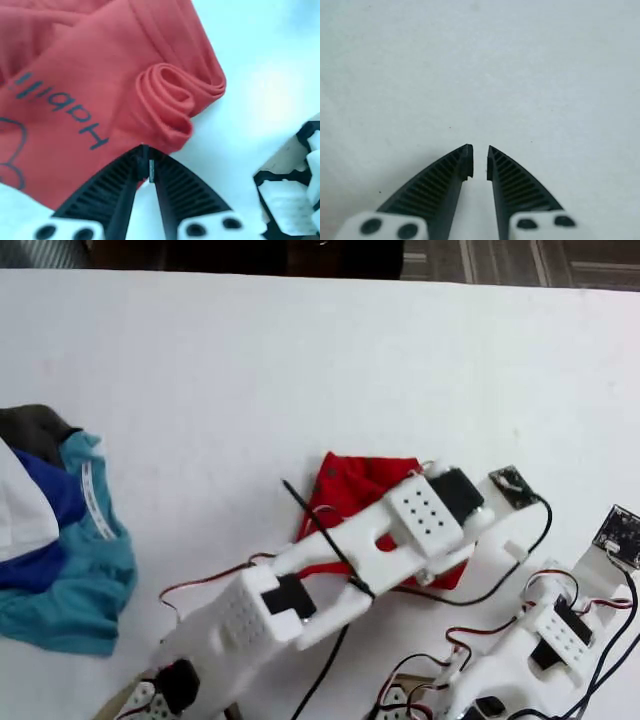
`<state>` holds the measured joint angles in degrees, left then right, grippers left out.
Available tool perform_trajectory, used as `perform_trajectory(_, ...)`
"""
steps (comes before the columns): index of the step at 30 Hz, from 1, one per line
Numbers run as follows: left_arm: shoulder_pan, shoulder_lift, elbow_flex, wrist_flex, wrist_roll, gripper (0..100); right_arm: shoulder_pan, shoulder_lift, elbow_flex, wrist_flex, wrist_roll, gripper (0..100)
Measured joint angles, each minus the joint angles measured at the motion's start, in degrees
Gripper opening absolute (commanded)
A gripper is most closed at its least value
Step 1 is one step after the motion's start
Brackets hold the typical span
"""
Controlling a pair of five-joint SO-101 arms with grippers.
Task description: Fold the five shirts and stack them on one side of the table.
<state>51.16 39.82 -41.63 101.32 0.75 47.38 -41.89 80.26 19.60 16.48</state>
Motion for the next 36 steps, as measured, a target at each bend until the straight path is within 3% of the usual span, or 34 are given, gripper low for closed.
perform_trajectory(8, -8.18, -0.18, 2.02, -3.08, -0.44, 3, 0.00, 0.00, 0.00, 0.00, 0.00, 5.9)
perform_trajectory(14, -6.95, 4.22, 4.92, -3.78, -0.44, 3, 0.00, 0.00, 0.00, 0.00, 0.00, 5.9)
perform_trajectory(27, 2.73, 4.31, 5.36, -0.53, -0.44, 3, 0.00, 0.00, 0.00, 0.00, 0.00, 5.9)
perform_trajectory(32, 2.37, 4.31, 5.36, -0.53, -0.44, 3, 0.00, 0.00, 0.00, 0.00, 0.00, 5.9)
perform_trajectory(36, -1.85, 1.05, 5.36, -0.62, -0.62, 3, 0.00, 0.00, 0.00, 0.00, 0.00, 5.9)
